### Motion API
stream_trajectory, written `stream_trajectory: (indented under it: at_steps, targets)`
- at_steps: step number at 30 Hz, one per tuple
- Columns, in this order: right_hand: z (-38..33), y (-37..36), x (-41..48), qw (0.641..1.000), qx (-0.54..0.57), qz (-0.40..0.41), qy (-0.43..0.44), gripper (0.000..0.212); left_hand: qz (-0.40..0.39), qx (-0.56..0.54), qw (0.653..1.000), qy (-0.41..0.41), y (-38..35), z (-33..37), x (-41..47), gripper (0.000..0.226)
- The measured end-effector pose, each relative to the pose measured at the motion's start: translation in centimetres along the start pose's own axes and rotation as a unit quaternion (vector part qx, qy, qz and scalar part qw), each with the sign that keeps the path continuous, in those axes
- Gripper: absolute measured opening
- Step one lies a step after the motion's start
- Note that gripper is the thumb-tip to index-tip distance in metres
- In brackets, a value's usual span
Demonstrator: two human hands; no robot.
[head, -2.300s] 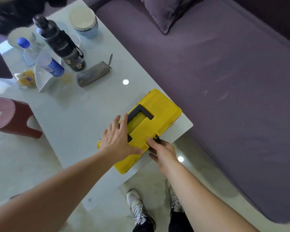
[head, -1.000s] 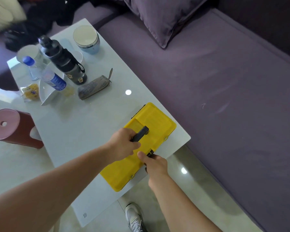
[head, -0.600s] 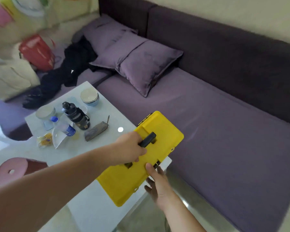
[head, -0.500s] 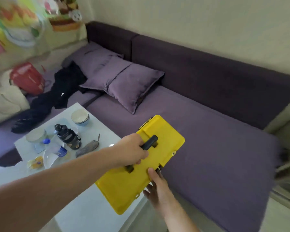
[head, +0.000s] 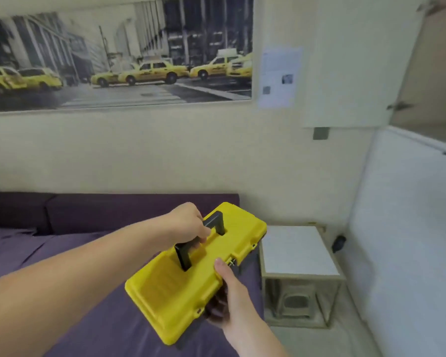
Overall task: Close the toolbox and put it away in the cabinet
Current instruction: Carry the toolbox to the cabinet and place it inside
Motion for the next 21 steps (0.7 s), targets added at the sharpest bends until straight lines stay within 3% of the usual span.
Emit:
stream_trajectory:
  at_steps: [4,10,21]
  targets:
    - [-9.9,10.2,-1.9,0.997,-0.001,0.053,0.059,0.115,-0.012,-0.02,0.998,-0.051,-6.4,11.2,3.5,0.022]
    - [-22.6,23.2,-3.4,0.989,0.006,0.094,0.116,0.106,-0.043,-0.023,0.991,-0.124,-15.0,26.8,9.0,0.022]
    - [-41.8,37.8,-1.6,0.98,0.045,0.136,0.136,0.105,-0.056,-0.021,0.97,-0.236,-23.2,49.7,19.6,0.019]
Point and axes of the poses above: each hand's wrist, its own x-axis towards the middle knuckle, its own y-axis out of the back of the hand, z = x × y, the point moved 8 cm from there along x, towards the middle knuckle, and after that the axes turned 7 degrees about -x, right-handed, at the moved point
